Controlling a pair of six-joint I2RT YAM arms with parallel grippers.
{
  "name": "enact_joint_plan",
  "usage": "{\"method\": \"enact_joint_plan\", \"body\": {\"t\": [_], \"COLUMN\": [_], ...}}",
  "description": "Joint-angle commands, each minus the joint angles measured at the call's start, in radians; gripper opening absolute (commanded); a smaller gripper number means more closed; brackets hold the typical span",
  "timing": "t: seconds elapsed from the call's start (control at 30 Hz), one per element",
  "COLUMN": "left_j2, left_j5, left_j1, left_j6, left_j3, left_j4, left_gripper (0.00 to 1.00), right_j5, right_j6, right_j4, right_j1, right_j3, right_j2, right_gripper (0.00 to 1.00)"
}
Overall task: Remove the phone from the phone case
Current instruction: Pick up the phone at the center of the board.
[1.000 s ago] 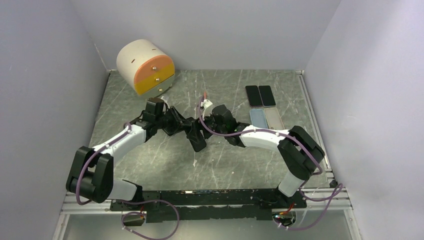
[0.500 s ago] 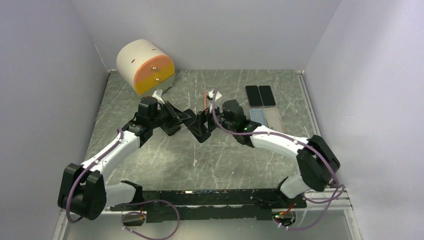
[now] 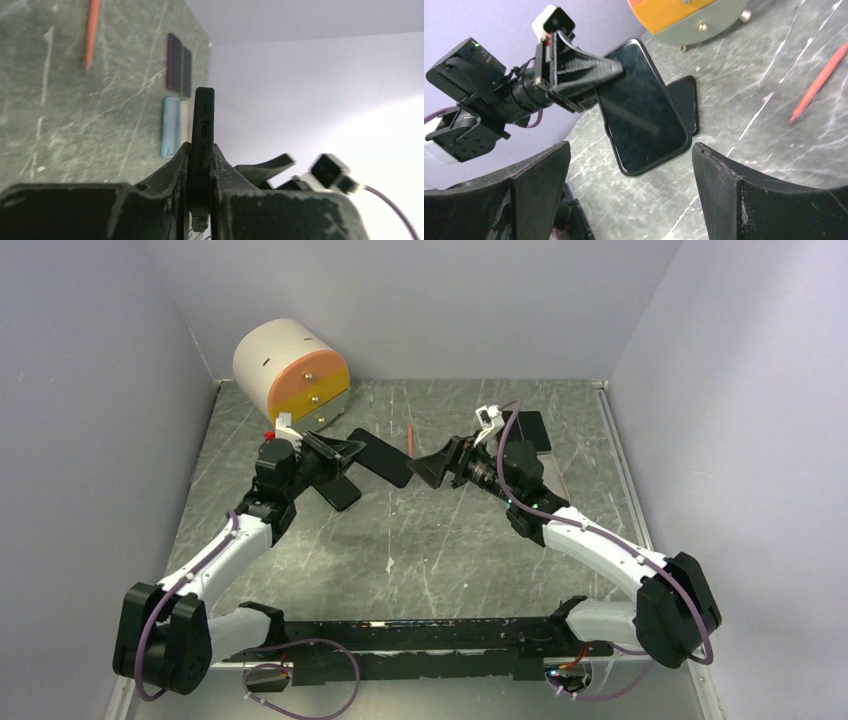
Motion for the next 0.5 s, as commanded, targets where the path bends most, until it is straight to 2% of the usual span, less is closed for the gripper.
{"method": "enact_joint_plan", "body": {"t": [0.0,0.17,0.47], "left_j2": [-0.054,-0.052,-0.073], "left_j5": [-0.041,-0.035,-0.028], "left_j1": [0.006,0.006,0.007], "left_j6": [-0.119,-0.160,-0.219], "left_j3": [0.012,0.036,0.043], "left_j4": [0.232,0.261,0.275], "left_gripper": [0.03,0.03,0.03], "right_j5": [-0.022,-0.035,-0.146], "right_j6": [0.162,0.268,0.354], "right_j4": [0.122,0.210,0.363], "right_j1": [-0.001,-0.003,0.000], "right_j3": [-0.050,-0.053,0.001], "right_j2": [-0.004,0.037,0.129], "right_gripper": [0.91,0.87,0.69]}}
